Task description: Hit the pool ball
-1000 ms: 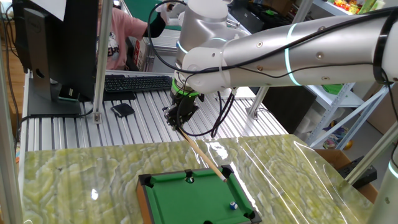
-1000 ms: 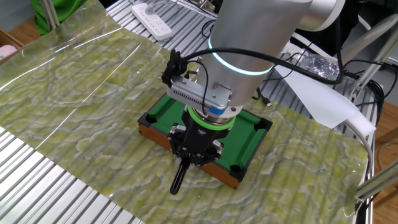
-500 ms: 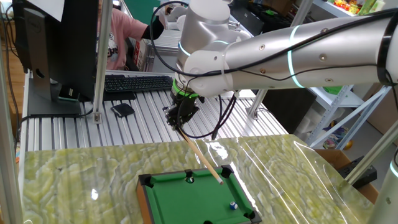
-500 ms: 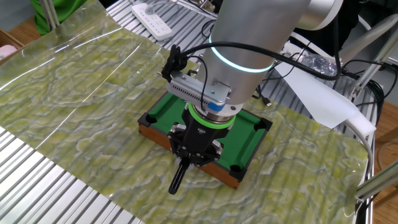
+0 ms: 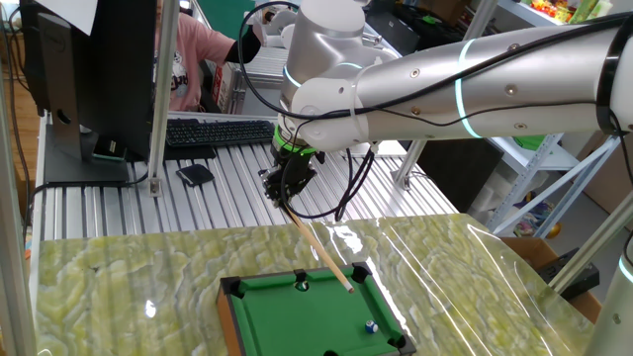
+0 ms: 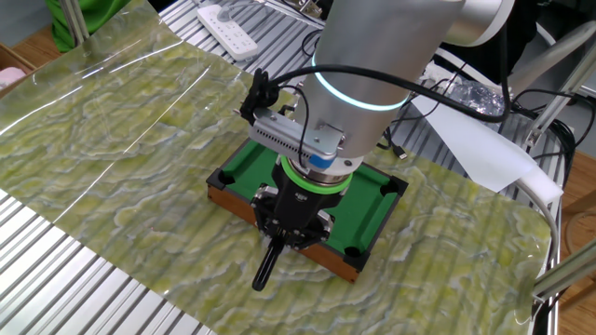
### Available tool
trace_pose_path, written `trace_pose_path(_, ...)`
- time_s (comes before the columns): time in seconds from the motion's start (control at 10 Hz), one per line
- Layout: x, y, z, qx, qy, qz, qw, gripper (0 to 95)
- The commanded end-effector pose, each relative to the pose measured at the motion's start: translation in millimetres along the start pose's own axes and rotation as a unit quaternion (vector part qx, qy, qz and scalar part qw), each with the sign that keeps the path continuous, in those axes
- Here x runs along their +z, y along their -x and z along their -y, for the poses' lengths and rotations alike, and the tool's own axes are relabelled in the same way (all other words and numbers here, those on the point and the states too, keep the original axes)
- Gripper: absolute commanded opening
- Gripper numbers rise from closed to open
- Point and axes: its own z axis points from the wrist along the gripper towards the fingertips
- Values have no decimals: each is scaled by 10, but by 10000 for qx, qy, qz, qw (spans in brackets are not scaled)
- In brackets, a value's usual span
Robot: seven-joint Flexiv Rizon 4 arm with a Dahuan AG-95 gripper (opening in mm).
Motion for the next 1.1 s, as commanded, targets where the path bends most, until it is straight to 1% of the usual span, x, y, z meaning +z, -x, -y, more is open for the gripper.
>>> trace_pose_path(0.1, -2, -5, 0, 73, 5, 3, 10000, 0)
trace_pose_path(0.3, 8, 28, 25, 139, 17, -8, 9999, 0)
trace_pose_path(0.4, 25, 74, 58, 144, 17, -6, 9999, 0)
trace_pose_path(0.7, 52, 136, 104, 131, -12, 14, 9999, 0)
trace_pose_path(0.9, 83, 208, 160, -32, -10, -4, 10000, 0)
trace_pose_path(1.1, 75, 312, 247, -125, -18, -17, 9999, 0)
